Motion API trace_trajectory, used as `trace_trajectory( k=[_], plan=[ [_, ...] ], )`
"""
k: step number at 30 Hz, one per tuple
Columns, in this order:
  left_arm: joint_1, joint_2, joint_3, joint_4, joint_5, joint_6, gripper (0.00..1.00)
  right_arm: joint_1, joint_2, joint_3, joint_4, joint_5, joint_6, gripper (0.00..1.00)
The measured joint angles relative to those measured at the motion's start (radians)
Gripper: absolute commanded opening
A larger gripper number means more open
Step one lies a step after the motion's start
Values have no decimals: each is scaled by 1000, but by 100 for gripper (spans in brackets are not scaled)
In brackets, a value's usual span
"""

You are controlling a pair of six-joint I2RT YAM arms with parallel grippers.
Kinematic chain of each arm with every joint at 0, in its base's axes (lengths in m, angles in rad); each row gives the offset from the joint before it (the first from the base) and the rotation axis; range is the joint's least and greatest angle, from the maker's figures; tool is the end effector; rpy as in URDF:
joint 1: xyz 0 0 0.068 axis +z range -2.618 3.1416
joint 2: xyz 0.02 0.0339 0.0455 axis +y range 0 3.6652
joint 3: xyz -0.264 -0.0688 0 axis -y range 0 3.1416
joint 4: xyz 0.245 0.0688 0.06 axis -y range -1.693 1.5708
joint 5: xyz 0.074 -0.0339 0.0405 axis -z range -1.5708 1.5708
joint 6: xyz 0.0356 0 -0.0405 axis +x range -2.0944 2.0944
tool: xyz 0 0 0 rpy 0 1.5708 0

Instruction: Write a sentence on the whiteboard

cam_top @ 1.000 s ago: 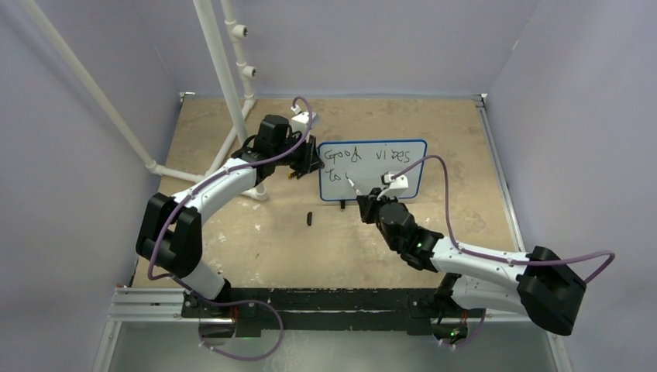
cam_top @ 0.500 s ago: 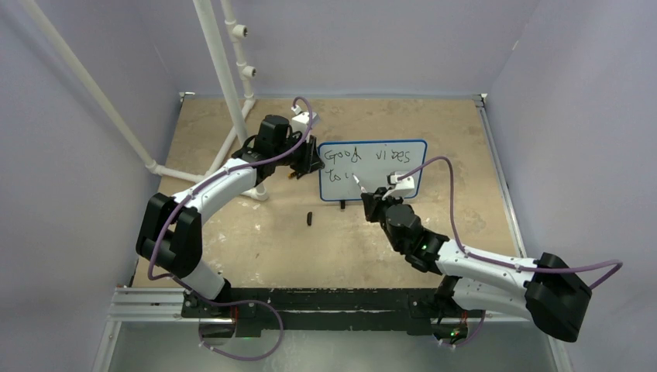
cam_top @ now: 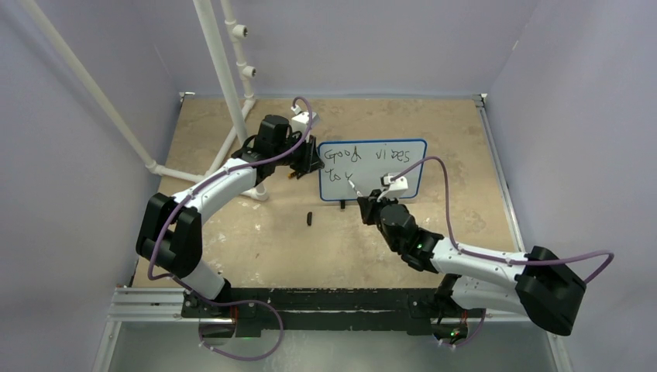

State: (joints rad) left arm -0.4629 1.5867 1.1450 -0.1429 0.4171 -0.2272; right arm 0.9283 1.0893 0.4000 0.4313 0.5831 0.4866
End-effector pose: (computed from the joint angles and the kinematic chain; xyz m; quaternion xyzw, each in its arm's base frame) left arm 0.3158 -0.1737 0.2682 0.1987 0.8443 -0.3283 0.3741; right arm 0.1507 0.1686 0.2115 0.0049 0.7788 0.2068 0.5922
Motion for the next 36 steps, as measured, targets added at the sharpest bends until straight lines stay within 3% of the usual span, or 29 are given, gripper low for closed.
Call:
trace_trajectory(
  k=[14,21,36],
  plan=[
    [0,0,0,0,0,0,19,0,37,0,-2,-66,17,0],
    [0,0,-7,0,0,0,19,0,-85,0,-6,-24,18,0],
    [0,0,-10,0,0,0,19,-12,-82,0,-53,58,10,0]
  ],
)
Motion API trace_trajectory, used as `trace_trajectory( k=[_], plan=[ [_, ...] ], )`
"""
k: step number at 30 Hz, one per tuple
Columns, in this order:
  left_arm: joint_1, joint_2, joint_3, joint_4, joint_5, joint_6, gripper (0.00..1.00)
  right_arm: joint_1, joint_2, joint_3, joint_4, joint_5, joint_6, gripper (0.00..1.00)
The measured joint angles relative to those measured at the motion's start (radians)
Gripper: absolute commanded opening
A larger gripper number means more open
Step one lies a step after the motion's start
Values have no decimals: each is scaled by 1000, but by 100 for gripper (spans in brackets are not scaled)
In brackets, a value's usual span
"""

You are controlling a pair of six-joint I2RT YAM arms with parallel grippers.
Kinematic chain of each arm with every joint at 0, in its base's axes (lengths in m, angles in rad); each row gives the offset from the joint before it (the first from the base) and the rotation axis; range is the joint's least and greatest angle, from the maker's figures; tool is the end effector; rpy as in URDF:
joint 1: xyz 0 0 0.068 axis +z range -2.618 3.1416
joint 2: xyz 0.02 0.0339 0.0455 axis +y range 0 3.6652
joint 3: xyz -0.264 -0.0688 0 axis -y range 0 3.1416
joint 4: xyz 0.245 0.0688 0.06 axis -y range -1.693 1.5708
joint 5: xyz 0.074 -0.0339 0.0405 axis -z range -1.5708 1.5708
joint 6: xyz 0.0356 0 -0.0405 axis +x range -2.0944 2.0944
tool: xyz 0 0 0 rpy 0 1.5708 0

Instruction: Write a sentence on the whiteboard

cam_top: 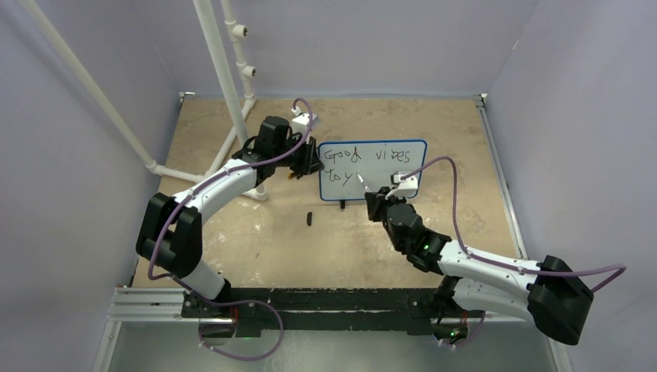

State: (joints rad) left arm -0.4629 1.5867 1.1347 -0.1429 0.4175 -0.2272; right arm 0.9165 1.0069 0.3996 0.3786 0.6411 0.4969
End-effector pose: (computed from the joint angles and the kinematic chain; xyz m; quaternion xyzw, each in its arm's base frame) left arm 0.3148 -0.1732 0.2647 0.1981 0.8467 -0.3274 0.3697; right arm 0.1473 0.1570 0.2228 0.0368 0.7678 0.1955 0.6090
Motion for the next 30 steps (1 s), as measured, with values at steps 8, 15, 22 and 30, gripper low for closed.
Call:
trace_trajectory(
  k=[8,15,22,30],
  plan=[
    [0,0,0,0,-1,0,19,-4,20,0,15,-8,-24,0],
    [0,0,0,0,0,0,19,-7,34,0,19,-37,-24,0],
    [0,0,0,0,0,0,19,-7,31,0,-13,-40,12,0],
    [0,0,0,0,0,0,19,-7,7,0,-52,-19,18,0]
  ],
)
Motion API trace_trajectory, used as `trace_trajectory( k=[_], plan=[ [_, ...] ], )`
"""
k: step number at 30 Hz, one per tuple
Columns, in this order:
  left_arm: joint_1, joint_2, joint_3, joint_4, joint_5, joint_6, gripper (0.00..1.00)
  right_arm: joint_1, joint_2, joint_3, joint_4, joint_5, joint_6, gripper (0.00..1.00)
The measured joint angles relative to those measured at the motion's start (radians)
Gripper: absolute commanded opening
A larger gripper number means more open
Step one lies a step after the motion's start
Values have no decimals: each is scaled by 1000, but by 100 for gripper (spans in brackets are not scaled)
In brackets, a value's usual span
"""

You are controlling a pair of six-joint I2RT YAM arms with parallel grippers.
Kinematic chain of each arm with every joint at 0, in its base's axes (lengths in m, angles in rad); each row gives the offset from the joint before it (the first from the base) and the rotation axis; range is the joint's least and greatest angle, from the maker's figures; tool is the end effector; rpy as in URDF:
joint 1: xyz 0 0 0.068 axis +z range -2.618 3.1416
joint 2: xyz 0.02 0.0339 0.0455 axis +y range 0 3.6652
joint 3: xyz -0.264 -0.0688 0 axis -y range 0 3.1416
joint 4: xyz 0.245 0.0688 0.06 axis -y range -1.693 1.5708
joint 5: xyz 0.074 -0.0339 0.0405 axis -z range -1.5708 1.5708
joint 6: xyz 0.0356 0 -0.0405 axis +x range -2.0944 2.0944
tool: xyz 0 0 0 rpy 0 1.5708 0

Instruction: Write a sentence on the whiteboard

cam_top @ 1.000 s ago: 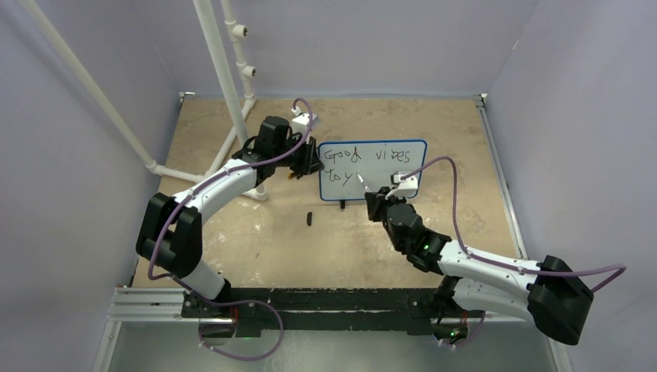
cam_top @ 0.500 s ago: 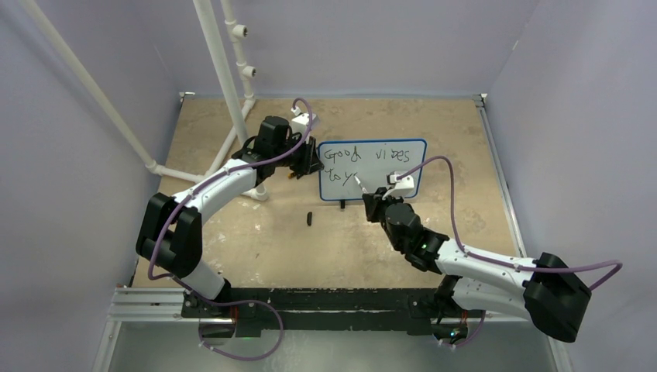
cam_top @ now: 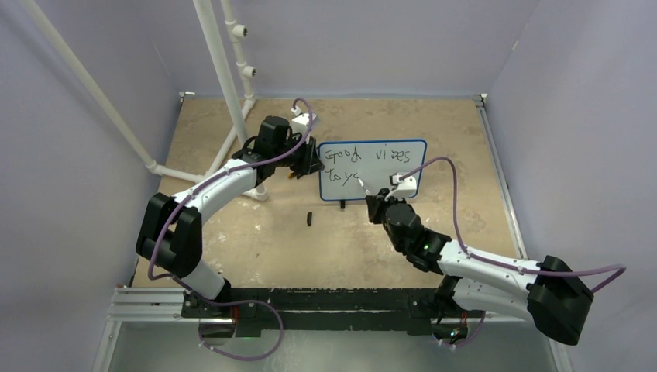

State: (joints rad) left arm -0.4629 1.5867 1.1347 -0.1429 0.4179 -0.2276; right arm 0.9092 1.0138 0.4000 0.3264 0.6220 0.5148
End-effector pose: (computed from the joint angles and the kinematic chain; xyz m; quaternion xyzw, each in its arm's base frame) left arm 0.3148 -0.1733 0.2647 0.1980 0.8467 -0.3276 0.3695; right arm 0.1478 0.1561 0.2164 0.0302 0.7838 0.1867 0.5916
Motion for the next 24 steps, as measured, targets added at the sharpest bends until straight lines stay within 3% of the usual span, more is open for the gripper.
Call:
trace_trajectory(
  k=[24],
  plan=[
    [0,0,0,0,0,0,19,-2,-32,11,48,12,-67,0]
  ],
)
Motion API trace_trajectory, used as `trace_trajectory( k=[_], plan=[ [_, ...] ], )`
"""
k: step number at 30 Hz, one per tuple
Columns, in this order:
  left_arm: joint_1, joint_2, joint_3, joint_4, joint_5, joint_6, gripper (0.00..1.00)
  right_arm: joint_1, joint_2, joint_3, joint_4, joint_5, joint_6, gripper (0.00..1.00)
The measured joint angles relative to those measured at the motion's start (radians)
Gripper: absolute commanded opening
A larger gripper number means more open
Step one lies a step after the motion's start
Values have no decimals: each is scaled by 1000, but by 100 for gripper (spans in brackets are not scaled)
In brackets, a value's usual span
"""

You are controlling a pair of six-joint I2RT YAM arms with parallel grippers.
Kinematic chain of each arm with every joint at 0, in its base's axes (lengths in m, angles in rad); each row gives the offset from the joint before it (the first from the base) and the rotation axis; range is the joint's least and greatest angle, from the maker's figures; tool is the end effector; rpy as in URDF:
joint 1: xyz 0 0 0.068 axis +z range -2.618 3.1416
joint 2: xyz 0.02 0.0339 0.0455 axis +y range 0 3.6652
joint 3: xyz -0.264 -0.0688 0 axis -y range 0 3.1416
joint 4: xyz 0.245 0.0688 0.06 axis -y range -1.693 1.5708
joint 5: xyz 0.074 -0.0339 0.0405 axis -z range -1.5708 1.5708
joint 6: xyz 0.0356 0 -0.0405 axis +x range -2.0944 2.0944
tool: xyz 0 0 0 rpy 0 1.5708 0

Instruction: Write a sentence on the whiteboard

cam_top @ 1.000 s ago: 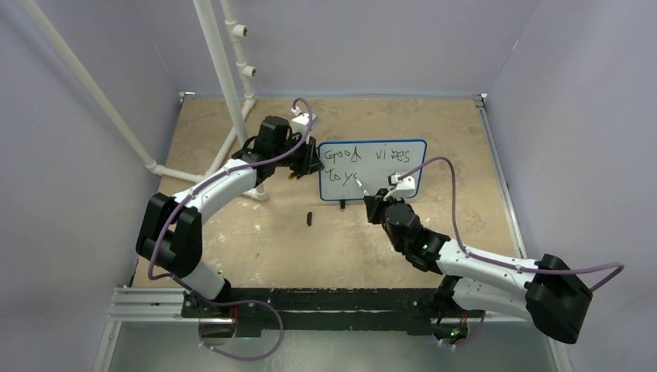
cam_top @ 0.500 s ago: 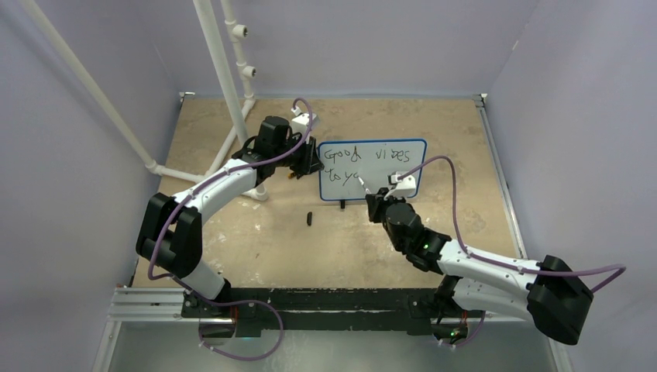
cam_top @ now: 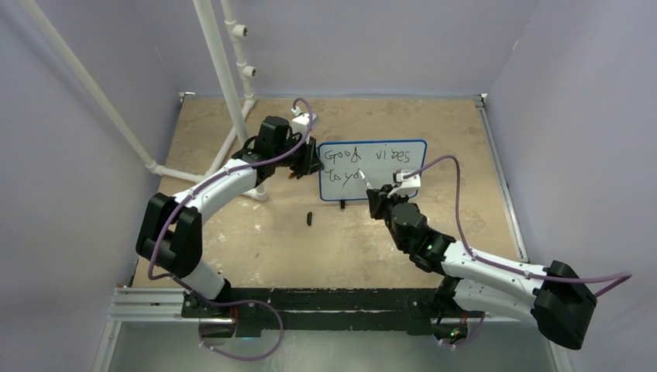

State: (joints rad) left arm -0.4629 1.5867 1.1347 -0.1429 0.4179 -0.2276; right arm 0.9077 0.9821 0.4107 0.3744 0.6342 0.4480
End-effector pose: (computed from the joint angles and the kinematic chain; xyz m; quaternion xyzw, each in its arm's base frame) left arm 0.3148 -0.1733 0.2647 0.1980 0.8467 -0.3276 0.3695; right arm 0.1475 0.1546 0.2309 0.0252 0.7604 0.1901 0.6205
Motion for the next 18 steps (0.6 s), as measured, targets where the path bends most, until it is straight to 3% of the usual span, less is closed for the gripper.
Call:
trace_trajectory(
  k=[18],
  plan=[
    [0,0,0,0,0,0,19,0,24,0,-10,23,22,0]
  ],
)
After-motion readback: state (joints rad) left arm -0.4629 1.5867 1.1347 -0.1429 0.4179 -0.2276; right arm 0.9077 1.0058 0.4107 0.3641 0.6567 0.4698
